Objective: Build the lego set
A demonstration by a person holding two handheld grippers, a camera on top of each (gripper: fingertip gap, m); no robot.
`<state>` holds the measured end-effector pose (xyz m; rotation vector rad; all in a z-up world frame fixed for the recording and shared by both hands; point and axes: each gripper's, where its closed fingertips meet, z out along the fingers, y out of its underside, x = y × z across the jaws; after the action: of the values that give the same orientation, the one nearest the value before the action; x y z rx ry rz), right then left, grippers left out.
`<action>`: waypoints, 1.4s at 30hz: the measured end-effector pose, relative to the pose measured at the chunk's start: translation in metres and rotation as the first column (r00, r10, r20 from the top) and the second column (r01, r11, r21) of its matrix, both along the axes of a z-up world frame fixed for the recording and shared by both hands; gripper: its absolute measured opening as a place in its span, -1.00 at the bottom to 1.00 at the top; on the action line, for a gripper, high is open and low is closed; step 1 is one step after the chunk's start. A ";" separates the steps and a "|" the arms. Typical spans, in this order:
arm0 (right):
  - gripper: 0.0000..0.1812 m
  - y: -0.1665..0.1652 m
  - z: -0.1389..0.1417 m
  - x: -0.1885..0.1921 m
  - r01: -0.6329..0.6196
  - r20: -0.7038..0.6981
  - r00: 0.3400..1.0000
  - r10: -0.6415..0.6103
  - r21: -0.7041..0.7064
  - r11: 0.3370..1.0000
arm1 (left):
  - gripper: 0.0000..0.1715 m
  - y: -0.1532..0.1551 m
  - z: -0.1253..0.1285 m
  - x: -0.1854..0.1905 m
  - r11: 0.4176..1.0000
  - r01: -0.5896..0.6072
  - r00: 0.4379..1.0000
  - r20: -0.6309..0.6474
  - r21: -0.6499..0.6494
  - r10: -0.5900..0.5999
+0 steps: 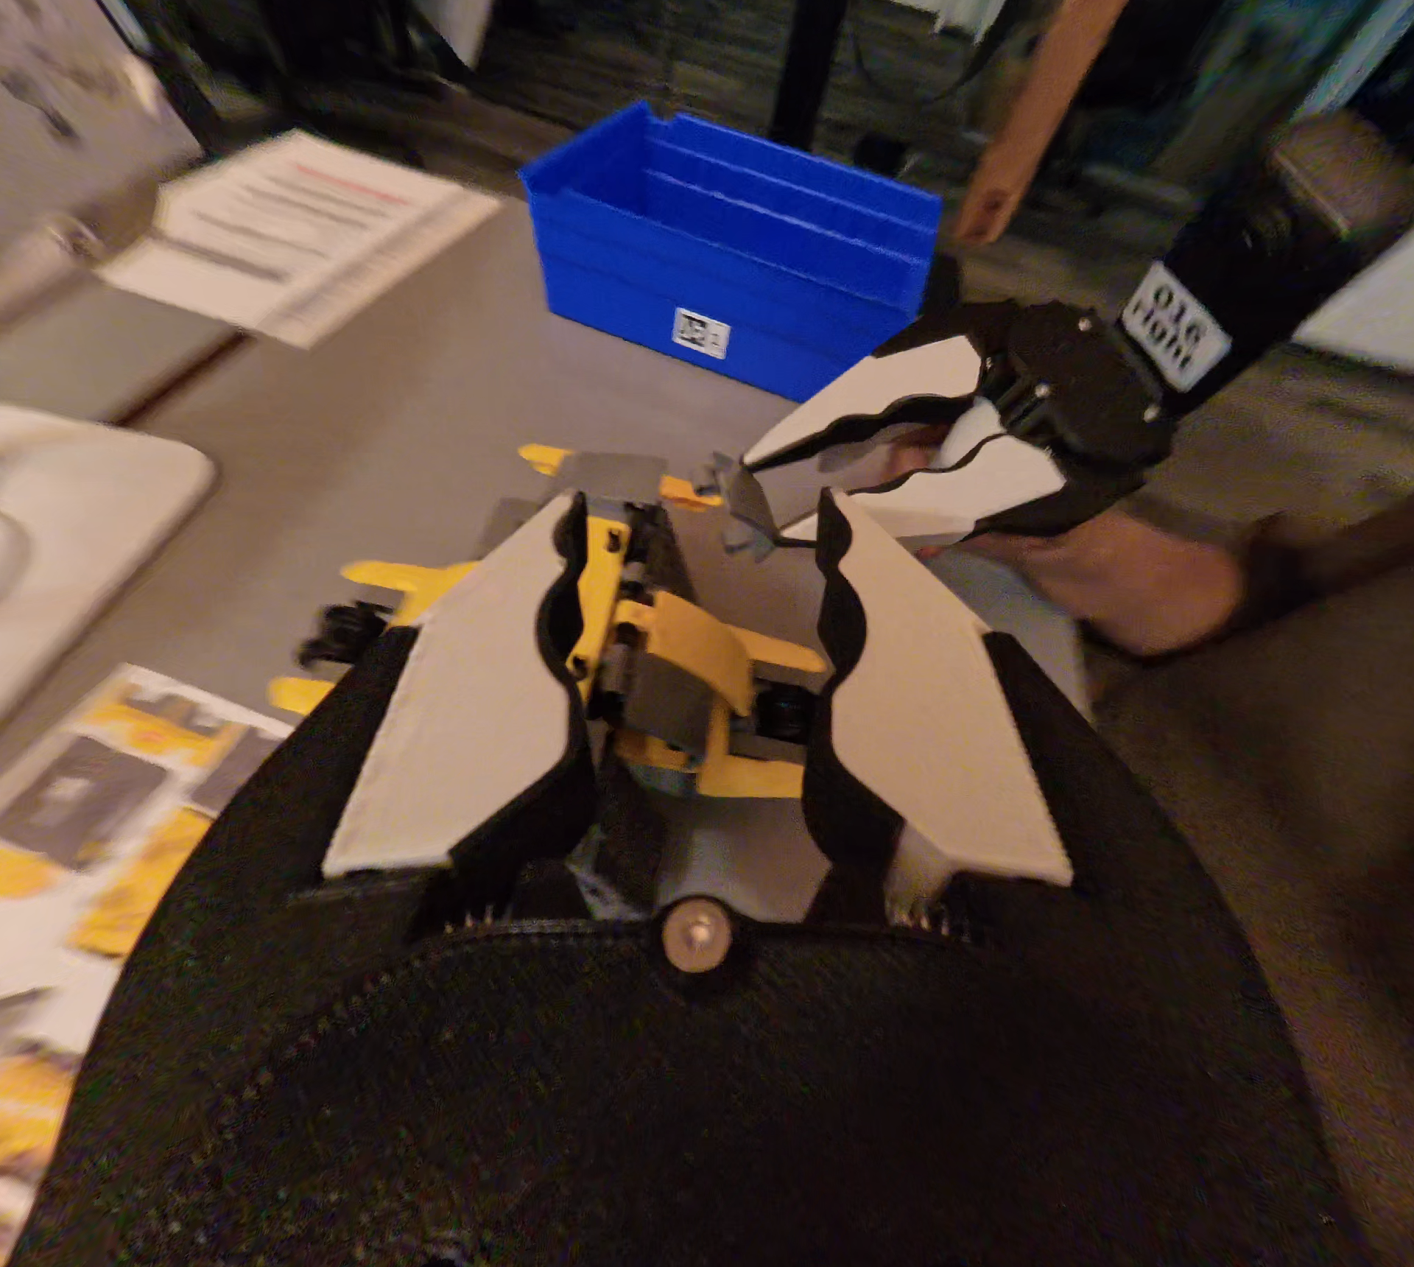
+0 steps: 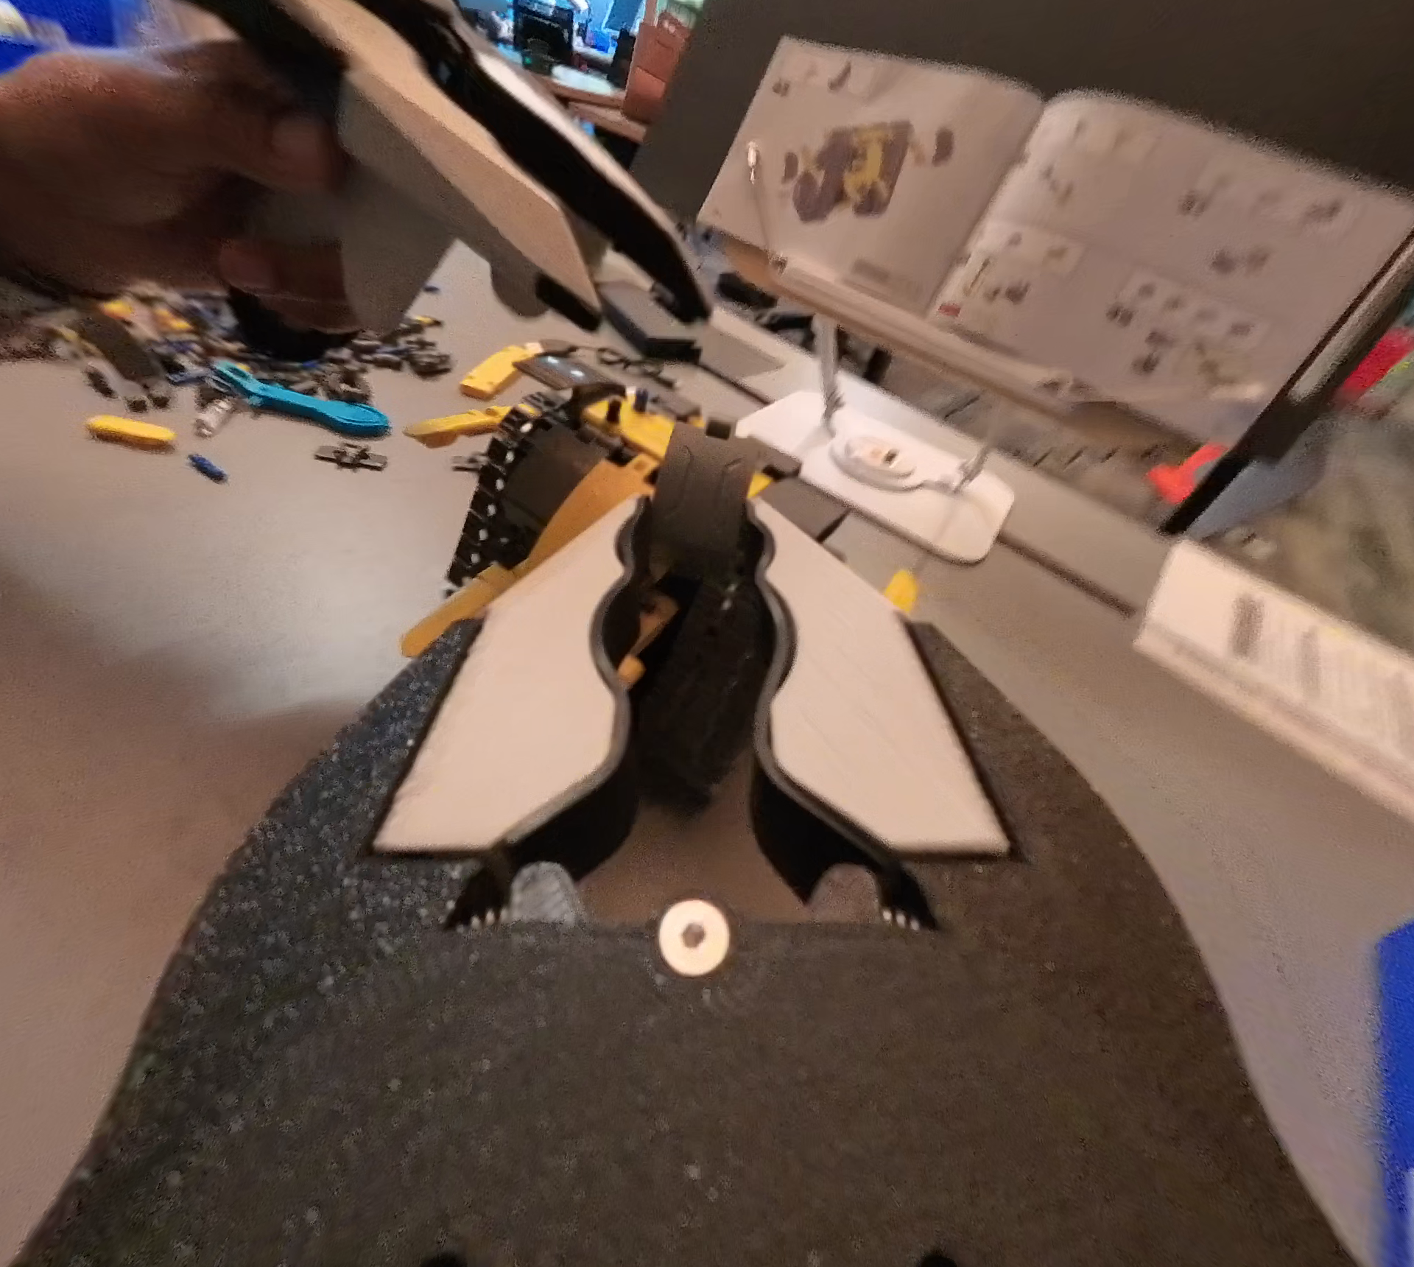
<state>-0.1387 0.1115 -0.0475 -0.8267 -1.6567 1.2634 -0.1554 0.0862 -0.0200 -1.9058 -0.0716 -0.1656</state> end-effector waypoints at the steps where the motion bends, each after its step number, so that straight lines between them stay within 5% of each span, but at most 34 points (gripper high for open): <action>1: -0.76 0.001 -0.006 0.000 -0.004 0.055 0.998 0.008 -0.066 0.998 | -0.26 -0.002 0.002 -0.004 1.000 -0.017 0.995 -0.102 0.002 0.017; 4: -0.76 0.000 -0.021 0.000 0.004 0.155 0.987 0.033 -0.236 0.972 | -0.09 -0.008 -0.010 -0.028 0.990 -0.128 0.911 -0.401 -0.059 0.094; 7: -0.76 0.006 -0.030 -0.004 0.091 0.164 0.985 -0.060 -0.192 0.977 | -0.04 -0.011 -0.030 -0.039 0.975 -0.172 0.877 -0.472 -0.141 0.086; 13: -0.76 0.004 -0.034 -0.009 0.141 0.148 0.982 -0.113 -0.192 0.971 | -0.09 -0.012 -0.029 -0.056 0.984 -0.118 0.984 -0.149 -0.131 0.098; 18: -0.76 0.003 -0.035 -0.012 0.139 0.128 0.985 -0.117 -0.182 0.973 | -0.06 -0.016 -0.055 -0.066 0.975 -0.056 0.998 0.014 -0.216 0.061; 20: -0.76 0.003 -0.036 -0.014 0.137 0.128 0.985 -0.115 -0.176 0.975 | -0.20 -0.016 -0.055 -0.063 0.979 -0.024 0.996 0.083 -0.203 0.042; 26: -0.77 0.001 -0.040 -0.016 0.100 0.144 0.987 -0.066 -0.241 0.965 | -0.35 -0.017 -0.058 -0.063 0.977 -0.012 0.994 0.100 -0.214 0.034; 29: -1.00 0.010 -0.037 -0.016 0.136 0.119 0.987 -0.109 -0.243 0.961 | -0.41 -0.018 -0.058 -0.060 0.977 0.001 0.993 0.113 -0.214 0.023; 42: -1.00 0.030 -0.046 -0.010 0.195 0.157 0.975 -0.158 -0.262 0.945 | -0.42 -0.018 -0.059 -0.059 0.977 0.005 0.992 0.127 -0.213 0.023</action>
<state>-0.1483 0.1412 -0.0937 -1.2267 -1.4878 1.3538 -0.2148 0.0684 -0.0789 -2.1064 -0.1915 -0.2841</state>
